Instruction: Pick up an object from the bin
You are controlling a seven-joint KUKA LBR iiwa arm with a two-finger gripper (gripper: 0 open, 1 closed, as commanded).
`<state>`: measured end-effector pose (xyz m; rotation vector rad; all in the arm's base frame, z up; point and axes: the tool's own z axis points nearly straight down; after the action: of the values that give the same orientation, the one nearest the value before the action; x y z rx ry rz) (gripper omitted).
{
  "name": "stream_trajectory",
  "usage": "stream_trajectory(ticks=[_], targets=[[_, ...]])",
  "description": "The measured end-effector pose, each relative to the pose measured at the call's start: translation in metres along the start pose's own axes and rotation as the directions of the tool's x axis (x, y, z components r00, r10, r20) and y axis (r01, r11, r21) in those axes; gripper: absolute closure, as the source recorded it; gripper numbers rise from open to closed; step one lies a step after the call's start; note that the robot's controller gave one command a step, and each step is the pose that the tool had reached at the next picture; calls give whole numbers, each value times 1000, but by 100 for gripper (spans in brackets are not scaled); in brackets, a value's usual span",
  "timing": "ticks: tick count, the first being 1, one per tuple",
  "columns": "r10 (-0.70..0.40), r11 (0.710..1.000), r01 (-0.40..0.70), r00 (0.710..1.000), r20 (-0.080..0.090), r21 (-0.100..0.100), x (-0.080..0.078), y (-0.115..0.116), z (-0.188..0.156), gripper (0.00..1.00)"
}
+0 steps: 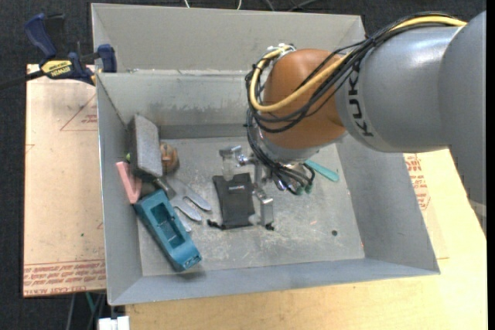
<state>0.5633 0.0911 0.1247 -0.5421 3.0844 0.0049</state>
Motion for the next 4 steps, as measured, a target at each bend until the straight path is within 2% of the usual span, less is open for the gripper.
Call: stream_trajectory(ticks=[1,2,3,4], targets=[[-72,997,72,997,-4,0,3,-3,3,0],[104,995,-104,995,-5,0,15,-5,24,0],[239,971,-239,971,0,0,8,-5,30,0],[-79,997,79,997,-2,-2,10,-7,39,0]])
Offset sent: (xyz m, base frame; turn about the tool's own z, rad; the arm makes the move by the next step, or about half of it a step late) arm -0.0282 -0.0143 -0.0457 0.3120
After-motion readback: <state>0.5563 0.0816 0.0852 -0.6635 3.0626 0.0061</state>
